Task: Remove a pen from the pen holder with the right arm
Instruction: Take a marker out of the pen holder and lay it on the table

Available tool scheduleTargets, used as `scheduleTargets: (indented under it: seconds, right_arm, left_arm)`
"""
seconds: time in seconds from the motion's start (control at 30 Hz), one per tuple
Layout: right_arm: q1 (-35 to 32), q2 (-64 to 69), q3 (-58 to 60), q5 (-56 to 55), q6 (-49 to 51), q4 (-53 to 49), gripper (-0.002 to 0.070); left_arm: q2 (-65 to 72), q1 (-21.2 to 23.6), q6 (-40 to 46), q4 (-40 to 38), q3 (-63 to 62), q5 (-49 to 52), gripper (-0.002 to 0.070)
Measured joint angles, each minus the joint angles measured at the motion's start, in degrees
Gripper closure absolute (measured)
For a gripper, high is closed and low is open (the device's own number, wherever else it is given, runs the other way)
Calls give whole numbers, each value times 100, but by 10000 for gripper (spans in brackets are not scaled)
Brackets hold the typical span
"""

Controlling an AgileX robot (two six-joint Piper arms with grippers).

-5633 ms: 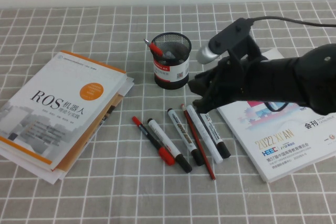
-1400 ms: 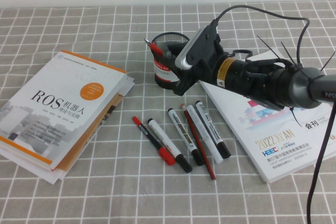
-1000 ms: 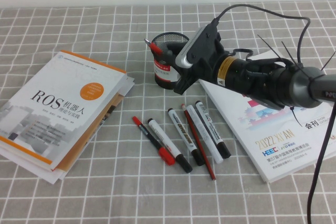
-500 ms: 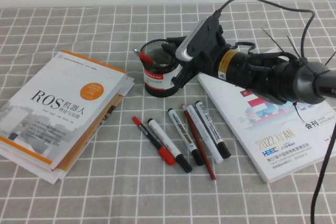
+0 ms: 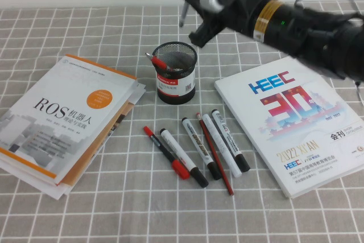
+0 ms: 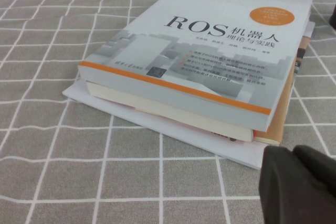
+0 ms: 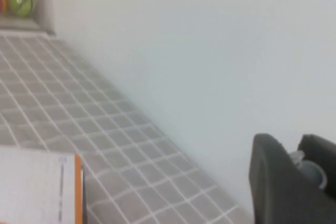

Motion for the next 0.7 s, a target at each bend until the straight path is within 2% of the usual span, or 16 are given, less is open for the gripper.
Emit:
scheduleTargets:
  seconds: [0.07,0.17,0.23,0.37,0.4,0.57,0.7]
  right_arm:
    - [0,-296,-2,116,432,-307,632]
    - [0,-740,-2,378,1627,-1218,632]
    - [0,-1026,-2,448,2811,-2152,632]
    - [0,-1540,-2,125,5903,-4495,632]
    - [-278,-1339,217,1313,6400,-4365,632]
    - [-365,-1339,576,2482,3928,-2253,632]
    - [-354,-1339,869,3816,1412,195,632]
  left_arm:
    - [0,0,0,0,0,0,678]
    - [0,0,0,0,0,0,678]
    - [0,0,0,0,0,0,678]
    - [0,0,0,0,0,0,678]
    - [0,0,0,0,0,0,678]
    - [0,0,0,0,0,0,678]
    - [0,0,0,0,0,0,678]
